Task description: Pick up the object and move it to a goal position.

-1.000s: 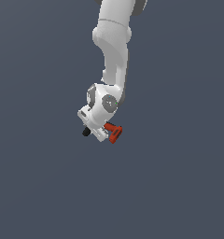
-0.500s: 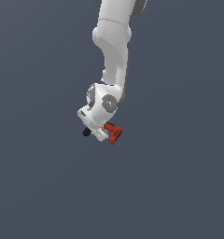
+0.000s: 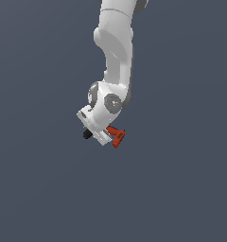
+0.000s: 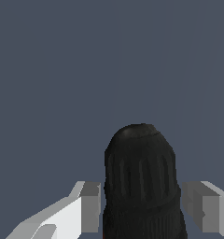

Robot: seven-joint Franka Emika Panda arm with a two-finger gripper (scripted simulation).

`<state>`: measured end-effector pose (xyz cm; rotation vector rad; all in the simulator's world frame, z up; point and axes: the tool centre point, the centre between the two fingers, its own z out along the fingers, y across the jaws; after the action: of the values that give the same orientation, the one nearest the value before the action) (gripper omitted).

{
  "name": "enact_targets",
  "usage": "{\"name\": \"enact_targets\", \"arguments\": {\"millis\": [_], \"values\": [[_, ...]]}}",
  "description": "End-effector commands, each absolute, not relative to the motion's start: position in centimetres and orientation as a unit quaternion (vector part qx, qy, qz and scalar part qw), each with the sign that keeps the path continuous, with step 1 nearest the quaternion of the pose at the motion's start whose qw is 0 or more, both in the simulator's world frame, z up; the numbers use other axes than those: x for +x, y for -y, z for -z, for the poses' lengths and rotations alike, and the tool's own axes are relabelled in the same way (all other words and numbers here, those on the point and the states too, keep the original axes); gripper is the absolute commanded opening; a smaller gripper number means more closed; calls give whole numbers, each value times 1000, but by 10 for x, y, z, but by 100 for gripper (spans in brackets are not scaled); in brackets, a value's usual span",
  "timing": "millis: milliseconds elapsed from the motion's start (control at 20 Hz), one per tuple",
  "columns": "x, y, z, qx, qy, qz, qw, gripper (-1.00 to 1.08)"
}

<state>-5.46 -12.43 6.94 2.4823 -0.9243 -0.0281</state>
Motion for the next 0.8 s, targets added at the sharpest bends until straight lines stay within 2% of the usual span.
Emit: {"name": "enact_targets", "arguments": {"millis": [0,750], "values": [[-41,122,-87,909,340,8,242,-100],[40,106,-182,909,338,10,243,-100]]}}
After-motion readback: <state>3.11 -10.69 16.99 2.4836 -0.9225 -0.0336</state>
